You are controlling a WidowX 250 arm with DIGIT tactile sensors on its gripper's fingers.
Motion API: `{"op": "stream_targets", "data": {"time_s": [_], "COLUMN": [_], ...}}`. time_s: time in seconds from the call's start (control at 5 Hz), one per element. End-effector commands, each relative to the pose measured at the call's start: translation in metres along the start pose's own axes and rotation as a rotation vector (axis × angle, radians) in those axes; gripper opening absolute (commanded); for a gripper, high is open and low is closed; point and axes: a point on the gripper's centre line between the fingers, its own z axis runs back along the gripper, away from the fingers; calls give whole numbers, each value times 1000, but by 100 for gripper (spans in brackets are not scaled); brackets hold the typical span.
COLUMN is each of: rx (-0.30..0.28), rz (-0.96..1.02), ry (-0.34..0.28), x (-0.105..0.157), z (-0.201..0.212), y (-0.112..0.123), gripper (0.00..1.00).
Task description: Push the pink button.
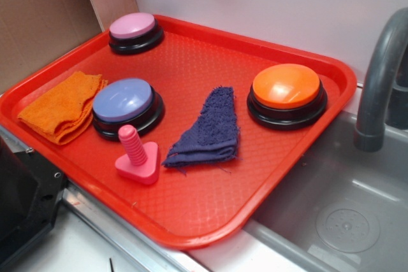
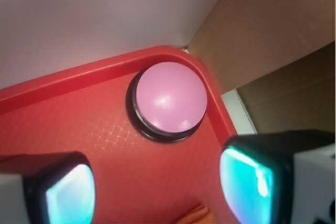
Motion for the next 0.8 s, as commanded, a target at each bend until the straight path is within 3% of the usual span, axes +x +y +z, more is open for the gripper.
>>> {"op": "stream_targets", "data": {"time_s": [0.0,0.6], "rx": [-41,-118], "rz": [-88,-140], "ry": [-142,-17], "x": [7,-10], "z": [35,42], "y": [16,2], "gripper": [100,100]}}
